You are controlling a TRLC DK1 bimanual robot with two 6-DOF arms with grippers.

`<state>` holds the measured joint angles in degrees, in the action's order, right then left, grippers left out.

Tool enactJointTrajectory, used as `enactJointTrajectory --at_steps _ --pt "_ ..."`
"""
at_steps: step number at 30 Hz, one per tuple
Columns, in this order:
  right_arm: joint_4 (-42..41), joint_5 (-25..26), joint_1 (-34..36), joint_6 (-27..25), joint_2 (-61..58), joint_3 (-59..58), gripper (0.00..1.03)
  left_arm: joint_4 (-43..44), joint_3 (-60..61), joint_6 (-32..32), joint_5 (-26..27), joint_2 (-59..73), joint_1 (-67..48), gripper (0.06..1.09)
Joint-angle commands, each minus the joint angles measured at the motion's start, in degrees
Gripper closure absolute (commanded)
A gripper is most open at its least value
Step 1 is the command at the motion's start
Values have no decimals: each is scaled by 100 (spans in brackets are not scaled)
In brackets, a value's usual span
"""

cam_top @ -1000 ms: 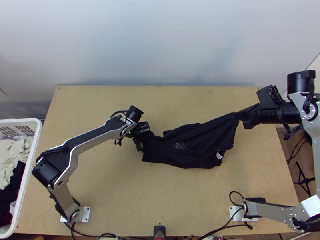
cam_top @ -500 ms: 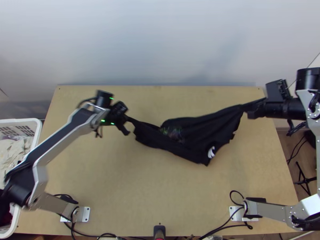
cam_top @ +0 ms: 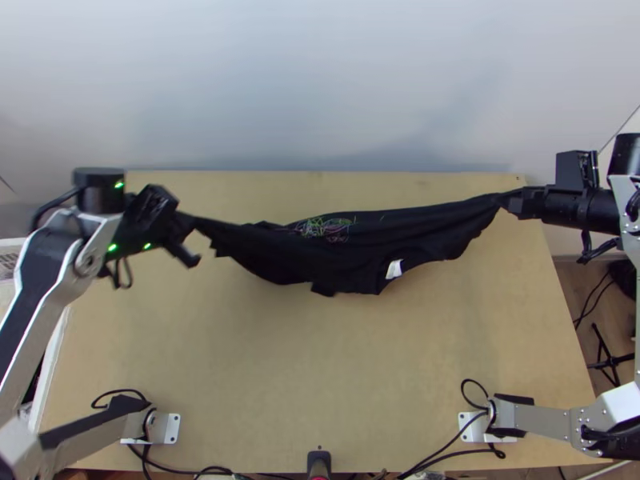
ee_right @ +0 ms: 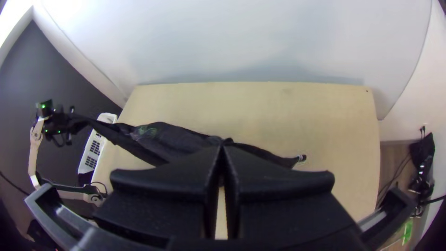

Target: Fold the t-shirt

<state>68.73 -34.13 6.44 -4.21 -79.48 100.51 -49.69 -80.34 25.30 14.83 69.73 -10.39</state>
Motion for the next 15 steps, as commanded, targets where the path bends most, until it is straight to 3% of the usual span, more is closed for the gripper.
enactJointTrajectory --at_steps 1,7,11,15 --pt "0 3 226 78 -6 -699 100 -1122 501 1 143 -1190 -182 105" --pt "835 99 587 -476 -375 -1429 100 -1649 1178 -1009 530 -1911 -1360 105" --pt "870 108 1053 -581 -577 -1842 100 -1605 1424 -1809 1470 -1946 -1466 103" --pt "870 108 1422 -616 -858 -1842 100 -1218 1468 -2301 2068 -1735 -1501 102"
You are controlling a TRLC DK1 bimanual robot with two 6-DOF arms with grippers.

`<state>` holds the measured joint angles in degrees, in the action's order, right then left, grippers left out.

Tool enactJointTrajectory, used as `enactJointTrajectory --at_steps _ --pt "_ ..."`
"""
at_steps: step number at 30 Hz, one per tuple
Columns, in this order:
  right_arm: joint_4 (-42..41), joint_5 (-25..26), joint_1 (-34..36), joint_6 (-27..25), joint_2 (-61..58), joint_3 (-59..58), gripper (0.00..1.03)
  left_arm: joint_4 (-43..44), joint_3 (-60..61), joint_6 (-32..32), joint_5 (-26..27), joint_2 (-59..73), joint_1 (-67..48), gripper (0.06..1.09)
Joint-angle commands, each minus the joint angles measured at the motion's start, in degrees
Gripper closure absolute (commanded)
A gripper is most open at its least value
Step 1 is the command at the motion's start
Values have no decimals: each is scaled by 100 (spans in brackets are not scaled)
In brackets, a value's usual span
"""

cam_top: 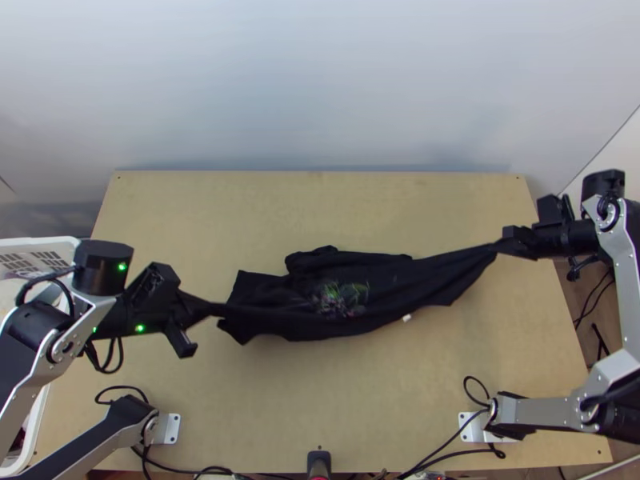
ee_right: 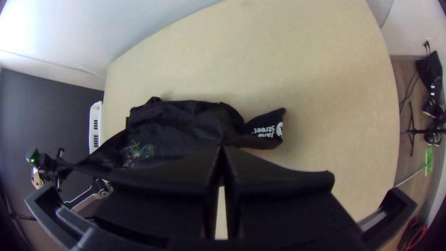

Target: Fold the t-shirt

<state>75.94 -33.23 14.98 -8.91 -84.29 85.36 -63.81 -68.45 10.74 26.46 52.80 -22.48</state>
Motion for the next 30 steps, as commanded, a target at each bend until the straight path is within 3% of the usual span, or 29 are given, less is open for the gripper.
enactJointTrajectory --at_steps 1,2,3,5,6,12,14,17,22,26,30 --pt "140 19 594 -146 -439 -292 100 317 288 -925 940 20 -406 101" --pt "140 19 594 -146 -492 -266 100 405 279 -960 923 64 -529 93" --pt "149 19 585 -146 -527 -248 100 466 297 -960 861 117 -635 75" --pt "149 19 488 -138 -562 -248 100 528 288 -863 676 240 -784 18" --pt "149 19 418 -138 -562 -257 100 545 279 -775 641 293 -837 9" --pt "158 19 75 -138 -395 -310 100 598 77 -556 624 530 -1092 10" --pt "158 19 40 -129 -316 -266 100 528 -29 -107 501 732 -978 10" --pt "158 10 -110 -111 -140 -248 100 703 138 1061 -97 1321 -468 10" --pt "123 10 -549 -111 203 -231 100 1196 358 2775 -273 2771 517 11" --pt "35 10 -892 -67 457 -125 100 1292 -371 3399 -387 3703 1114 11" --pt "-36 10 -980 3 580 -90 100 1811 33 4401 -1345 4054 1202 13"
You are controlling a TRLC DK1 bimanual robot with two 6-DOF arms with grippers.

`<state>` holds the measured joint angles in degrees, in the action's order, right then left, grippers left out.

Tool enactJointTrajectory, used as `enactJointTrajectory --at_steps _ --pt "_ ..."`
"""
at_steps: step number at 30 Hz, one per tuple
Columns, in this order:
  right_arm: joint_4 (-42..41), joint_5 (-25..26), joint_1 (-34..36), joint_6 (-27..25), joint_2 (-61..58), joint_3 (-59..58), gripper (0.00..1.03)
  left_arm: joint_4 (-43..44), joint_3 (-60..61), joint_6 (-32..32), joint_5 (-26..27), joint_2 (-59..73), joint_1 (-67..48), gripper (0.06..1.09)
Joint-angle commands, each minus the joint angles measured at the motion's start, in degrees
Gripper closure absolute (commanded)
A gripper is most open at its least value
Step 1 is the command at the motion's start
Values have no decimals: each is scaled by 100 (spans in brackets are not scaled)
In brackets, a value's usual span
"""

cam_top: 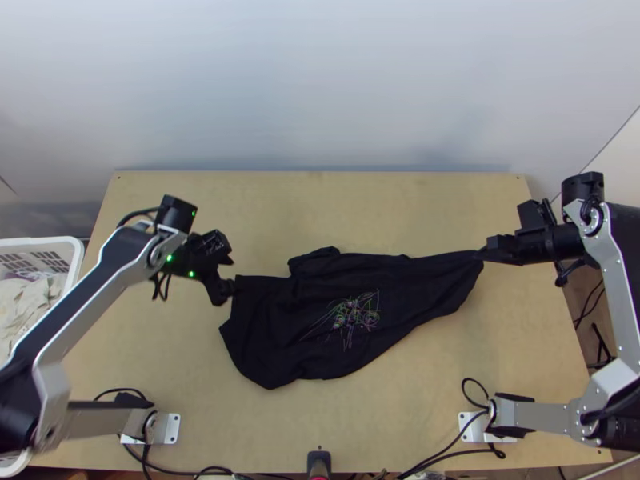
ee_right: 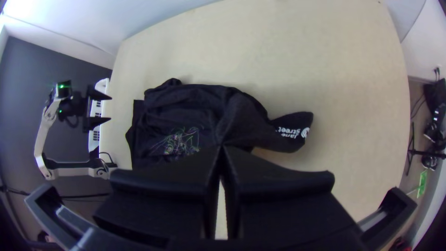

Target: Fold the t-shirt

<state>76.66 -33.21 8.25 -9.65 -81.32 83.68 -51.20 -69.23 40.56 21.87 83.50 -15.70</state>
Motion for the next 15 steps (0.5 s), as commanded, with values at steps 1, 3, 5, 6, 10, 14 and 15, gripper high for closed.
enactJointTrajectory --at_steps 1,3,5,6,10,14,15 --pt "-117 8 -307 77 310 70 100 690 243 1578 -921 1001 533 13" --pt "-143 8 -307 77 345 52 100 682 331 1754 -939 1045 542 13" --pt "-152 8 -298 77 362 34 100 690 323 1859 -939 1054 542 13" --pt "-160 8 -298 68 371 26 100 690 305 1895 -948 1089 533 13" --pt "-178 8 -307 68 397 8 100 840 261 1974 -1071 1238 525 13" --pt "-187 8 -307 68 433 17 100 1024 279 1807 -1071 1361 445 13" --pt "-187 8 -307 68 441 26 100 1077 270 1763 -1071 1388 437 13"
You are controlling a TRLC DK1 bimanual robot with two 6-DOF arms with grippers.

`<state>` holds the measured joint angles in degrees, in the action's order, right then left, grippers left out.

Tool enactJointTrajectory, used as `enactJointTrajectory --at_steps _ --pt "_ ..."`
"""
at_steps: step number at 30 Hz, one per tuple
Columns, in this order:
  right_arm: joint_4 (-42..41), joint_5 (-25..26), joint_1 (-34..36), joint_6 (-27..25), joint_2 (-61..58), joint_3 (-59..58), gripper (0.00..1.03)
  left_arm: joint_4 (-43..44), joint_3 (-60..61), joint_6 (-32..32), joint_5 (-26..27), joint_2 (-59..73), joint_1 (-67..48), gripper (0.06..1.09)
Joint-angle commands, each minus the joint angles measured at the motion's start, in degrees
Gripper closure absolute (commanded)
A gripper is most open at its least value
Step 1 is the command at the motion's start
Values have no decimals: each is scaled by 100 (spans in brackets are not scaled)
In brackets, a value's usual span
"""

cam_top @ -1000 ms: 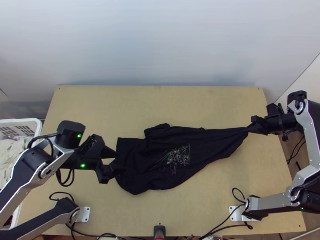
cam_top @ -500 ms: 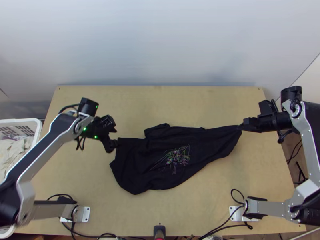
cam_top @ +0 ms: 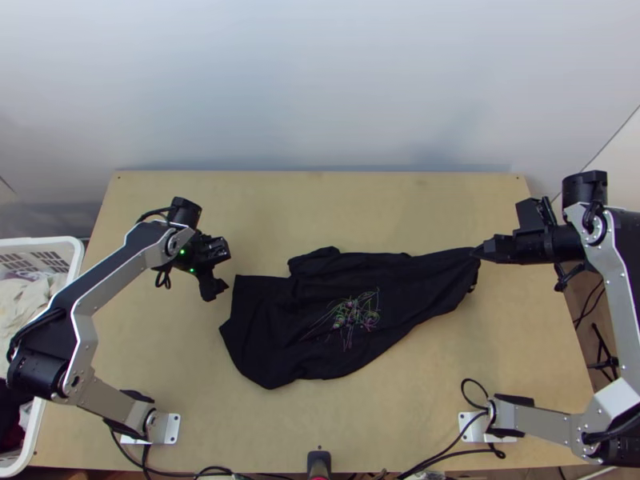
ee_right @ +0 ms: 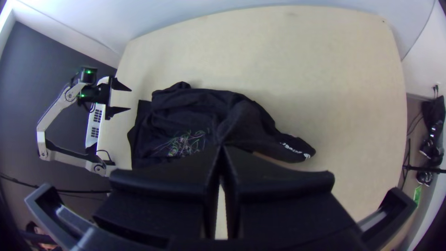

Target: Fold the t-shirt

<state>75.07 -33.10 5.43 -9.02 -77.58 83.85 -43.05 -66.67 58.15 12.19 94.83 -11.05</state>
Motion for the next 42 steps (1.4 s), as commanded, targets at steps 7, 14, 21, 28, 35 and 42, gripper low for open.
enactJointTrajectory --at_steps 7,14,21,28,35,42 --pt "-54 -3 -25 -21 147 -124 100 227 -250 -489 -6 291 -99 13" --pt "-124 -3 -25 -21 200 -185 100 68 -241 -814 179 282 -293 13" --pt "-177 -3 -16 -30 279 -238 100 -2 -144 -840 179 352 -451 14" --pt "-203 -3 2 -30 331 -247 100 68 -65 -1130 188 458 -539 30" --pt "-203 -3 37 -21 410 -308 100 552 199 -1183 153 405 -627 46" --pt "-203 -3 98 -4 472 -317 100 991 577 -1166 38 300 -732 69"
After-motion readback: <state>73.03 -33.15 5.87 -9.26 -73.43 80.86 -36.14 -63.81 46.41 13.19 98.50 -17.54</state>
